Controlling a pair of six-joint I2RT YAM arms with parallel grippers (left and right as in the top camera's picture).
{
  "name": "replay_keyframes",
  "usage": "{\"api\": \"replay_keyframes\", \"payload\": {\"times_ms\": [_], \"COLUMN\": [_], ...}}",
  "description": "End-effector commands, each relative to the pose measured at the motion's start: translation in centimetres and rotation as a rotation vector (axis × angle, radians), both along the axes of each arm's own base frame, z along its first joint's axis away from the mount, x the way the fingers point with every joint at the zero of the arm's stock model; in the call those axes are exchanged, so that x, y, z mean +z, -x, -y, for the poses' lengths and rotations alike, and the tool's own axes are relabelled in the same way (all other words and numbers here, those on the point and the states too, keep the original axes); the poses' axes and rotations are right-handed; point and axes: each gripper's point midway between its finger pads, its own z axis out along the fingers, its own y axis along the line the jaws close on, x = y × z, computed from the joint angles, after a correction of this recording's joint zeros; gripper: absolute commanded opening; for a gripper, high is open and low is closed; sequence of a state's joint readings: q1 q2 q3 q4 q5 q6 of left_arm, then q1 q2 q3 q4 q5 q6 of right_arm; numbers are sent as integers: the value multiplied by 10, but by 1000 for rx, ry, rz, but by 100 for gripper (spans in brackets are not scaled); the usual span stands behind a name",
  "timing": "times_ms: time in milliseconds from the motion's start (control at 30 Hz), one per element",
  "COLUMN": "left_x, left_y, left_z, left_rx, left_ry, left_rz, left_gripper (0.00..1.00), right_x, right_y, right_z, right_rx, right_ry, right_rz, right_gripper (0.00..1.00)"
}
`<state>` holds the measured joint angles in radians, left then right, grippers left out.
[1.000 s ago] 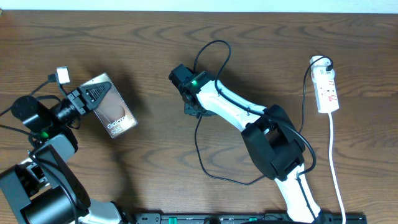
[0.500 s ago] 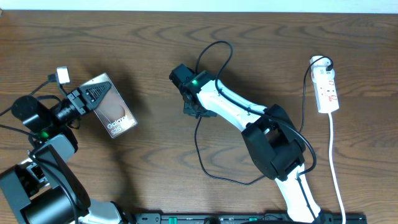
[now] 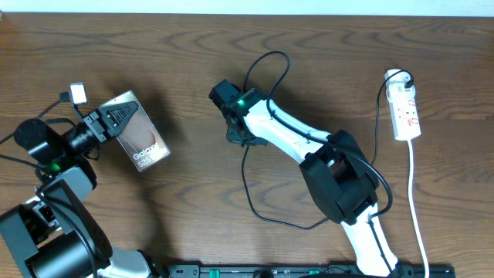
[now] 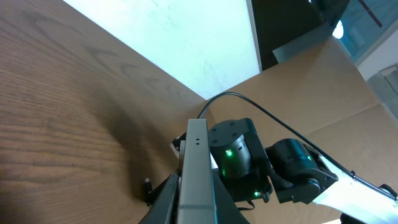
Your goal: Plug charger to phone and switch on socket
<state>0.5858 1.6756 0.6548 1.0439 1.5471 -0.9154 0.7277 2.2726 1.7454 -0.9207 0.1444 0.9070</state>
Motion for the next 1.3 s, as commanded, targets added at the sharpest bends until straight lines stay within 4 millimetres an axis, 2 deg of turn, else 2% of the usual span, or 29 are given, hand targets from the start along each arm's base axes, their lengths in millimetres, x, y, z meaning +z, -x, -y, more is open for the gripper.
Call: {"api": "replay_keyframes", "payload": {"times_ms": [0, 100, 200, 267, 300, 333, 400, 500, 633, 800, 933, 1267], "left_x": [2, 2, 2, 2, 2, 2, 2, 2, 3, 5, 6, 5], "left_y": [5, 5, 5, 5, 5, 5, 5, 5, 5, 2, 0, -8], "left_z": [2, 2, 2, 2, 2, 2, 2, 2, 2, 0, -2, -9], "left_rx": [-21, -21, -21, -21, -21, -21, -21, -20, -19, -3, 14, 75], "left_ry": [-8, -8, -8, -8, -8, -8, -8, -7, -16, -25, -26, 8], "left_rz": [14, 14, 14, 13, 14, 14, 14, 13, 25, 38, 38, -5], "left_gripper": [7, 7, 7, 7, 7, 8, 7, 7, 7, 8, 7, 7], "right_x": [-5, -5, 0, 15, 24, 36, 56, 72, 89, 90, 95, 115], "right_y": [-7, -8, 1, 22, 32, 44, 65, 78, 89, 87, 95, 121], "right_z": [5, -13, -56, -97, -110, -124, -139, -144, -137, -126, -123, -136], "right_rx": [65, 209, 482, 748, 841, 942, 1082, 1175, 1251, 1260, 1300, 1363], "right_ry": [42, -19, -213, -439, -537, -652, -826, -948, -1082, -1100, -1146, -1289], "right_rz": [30, 24, -1, -17, -21, -23, -24, -20, -22, -26, -27, -33], "right_gripper": [1, 1, 1, 1, 1, 1, 1, 1, 1, 1, 1, 1]}}
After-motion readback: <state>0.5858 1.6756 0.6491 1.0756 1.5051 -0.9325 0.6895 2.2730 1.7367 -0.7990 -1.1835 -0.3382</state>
